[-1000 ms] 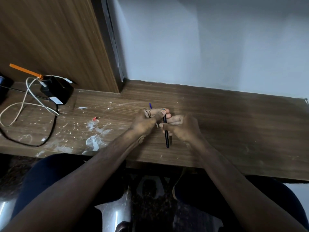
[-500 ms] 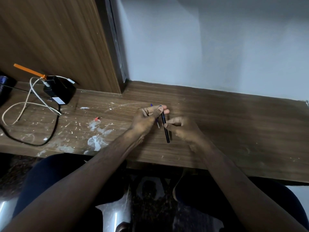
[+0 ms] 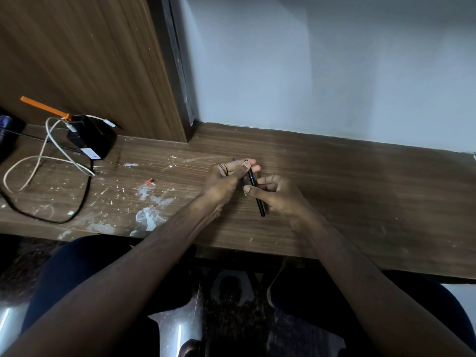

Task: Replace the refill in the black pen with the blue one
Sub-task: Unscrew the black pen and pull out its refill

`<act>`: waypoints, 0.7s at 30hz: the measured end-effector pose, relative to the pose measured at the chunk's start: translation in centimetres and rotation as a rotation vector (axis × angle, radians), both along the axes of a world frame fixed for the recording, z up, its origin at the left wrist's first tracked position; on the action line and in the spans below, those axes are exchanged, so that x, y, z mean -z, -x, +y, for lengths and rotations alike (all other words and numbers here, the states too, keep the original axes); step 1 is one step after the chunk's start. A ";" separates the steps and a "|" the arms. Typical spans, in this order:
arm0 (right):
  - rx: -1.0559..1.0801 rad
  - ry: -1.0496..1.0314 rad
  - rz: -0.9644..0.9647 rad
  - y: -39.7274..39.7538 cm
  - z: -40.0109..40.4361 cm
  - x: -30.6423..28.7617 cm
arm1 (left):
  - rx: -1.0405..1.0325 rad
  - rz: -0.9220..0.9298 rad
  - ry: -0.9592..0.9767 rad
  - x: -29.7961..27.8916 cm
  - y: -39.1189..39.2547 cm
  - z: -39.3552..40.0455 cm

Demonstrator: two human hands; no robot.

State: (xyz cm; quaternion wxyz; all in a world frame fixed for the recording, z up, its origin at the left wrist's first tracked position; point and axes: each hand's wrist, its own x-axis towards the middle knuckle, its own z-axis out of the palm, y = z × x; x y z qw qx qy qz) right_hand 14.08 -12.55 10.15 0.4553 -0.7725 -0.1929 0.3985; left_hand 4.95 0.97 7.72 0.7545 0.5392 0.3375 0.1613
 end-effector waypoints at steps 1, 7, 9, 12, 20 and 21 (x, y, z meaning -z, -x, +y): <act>-0.029 0.014 0.014 0.1 0.1 -0.1 | -0.004 -0.001 0.004 0.0 0.0 0.0; 0.069 0.015 -0.173 0.4 0.2 0.5 | 0.002 -0.006 0.009 0.2 0.0 -0.3; 0.072 0.000 -0.070 0.2 0.2 0.4 | 0.002 -0.012 0.011 0.3 0.1 -0.1; -0.007 -0.003 0.017 0.3 0.2 0.2 | -0.003 -0.003 0.000 0.4 0.2 0.3; 0.038 -0.028 0.002 0.4 0.3 0.2 | -0.001 -0.027 0.036 0.3 0.2 0.2; 0.011 -0.023 0.038 0.4 0.4 0.2 | -0.006 -0.032 0.042 0.2 0.2 0.2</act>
